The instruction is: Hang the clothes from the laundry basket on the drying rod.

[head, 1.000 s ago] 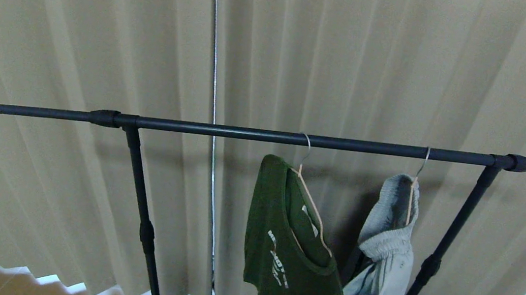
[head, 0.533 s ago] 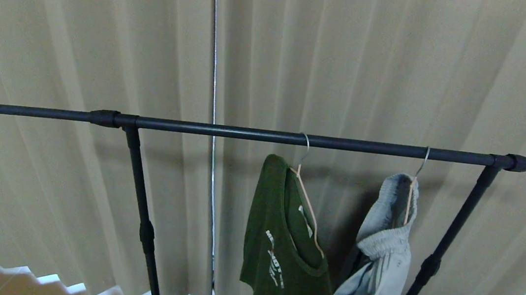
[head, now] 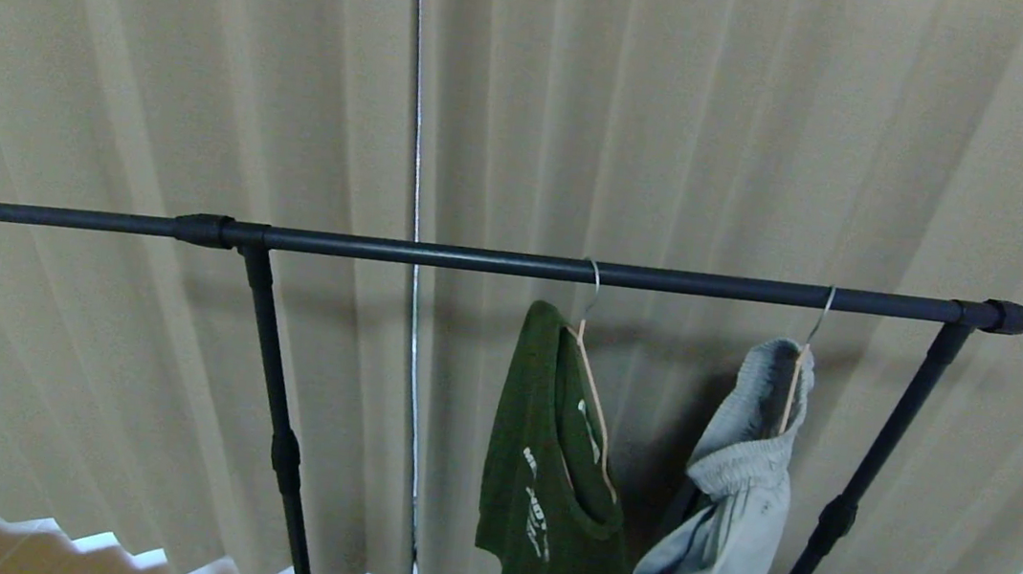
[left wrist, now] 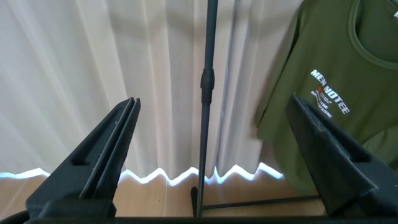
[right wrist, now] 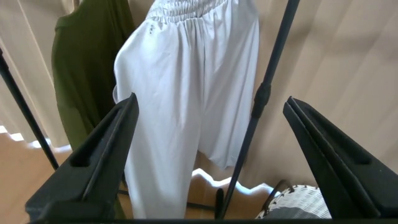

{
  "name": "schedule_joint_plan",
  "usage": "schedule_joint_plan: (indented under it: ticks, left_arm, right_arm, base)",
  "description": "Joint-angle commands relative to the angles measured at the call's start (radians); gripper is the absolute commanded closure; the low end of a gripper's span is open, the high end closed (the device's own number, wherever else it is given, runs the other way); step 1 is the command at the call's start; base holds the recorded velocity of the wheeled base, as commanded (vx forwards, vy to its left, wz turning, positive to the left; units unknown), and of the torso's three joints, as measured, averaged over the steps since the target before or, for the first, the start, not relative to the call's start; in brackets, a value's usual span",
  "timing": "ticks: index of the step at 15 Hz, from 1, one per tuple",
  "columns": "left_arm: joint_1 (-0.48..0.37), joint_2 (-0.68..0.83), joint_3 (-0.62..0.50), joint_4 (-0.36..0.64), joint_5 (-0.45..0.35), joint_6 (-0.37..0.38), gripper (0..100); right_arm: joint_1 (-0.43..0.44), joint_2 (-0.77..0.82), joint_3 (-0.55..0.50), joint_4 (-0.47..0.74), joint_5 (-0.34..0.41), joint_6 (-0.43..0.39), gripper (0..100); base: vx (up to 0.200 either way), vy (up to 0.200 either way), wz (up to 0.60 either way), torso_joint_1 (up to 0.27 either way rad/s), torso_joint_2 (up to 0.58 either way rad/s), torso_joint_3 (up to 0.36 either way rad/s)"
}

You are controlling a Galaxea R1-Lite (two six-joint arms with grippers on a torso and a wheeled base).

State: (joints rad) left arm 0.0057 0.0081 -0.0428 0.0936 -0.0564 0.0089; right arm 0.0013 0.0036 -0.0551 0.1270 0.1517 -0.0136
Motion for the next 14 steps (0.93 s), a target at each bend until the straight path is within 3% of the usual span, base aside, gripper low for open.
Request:
schedule_joint_plan:
  ticks: [1, 14]
  left_arm:
    - [0.000, 0.003, 0.000, 0.000, 0.000, 0.000, 0]
    - [0.000, 0.003, 0.000, 0.000, 0.000, -0.001, 0]
  right_arm:
    - [0.000, -0.001, 0.000, 0.000, 0.000, 0.000, 0]
    - [0.000, -0.001, 0.000, 0.000, -0.008, 0.009, 0]
  base:
    - [0.000, 0.000, 0.00, 0.000, 0.00, 0.000]
    - [0.000, 0.000, 0.00, 0.000, 0.00, 0.000]
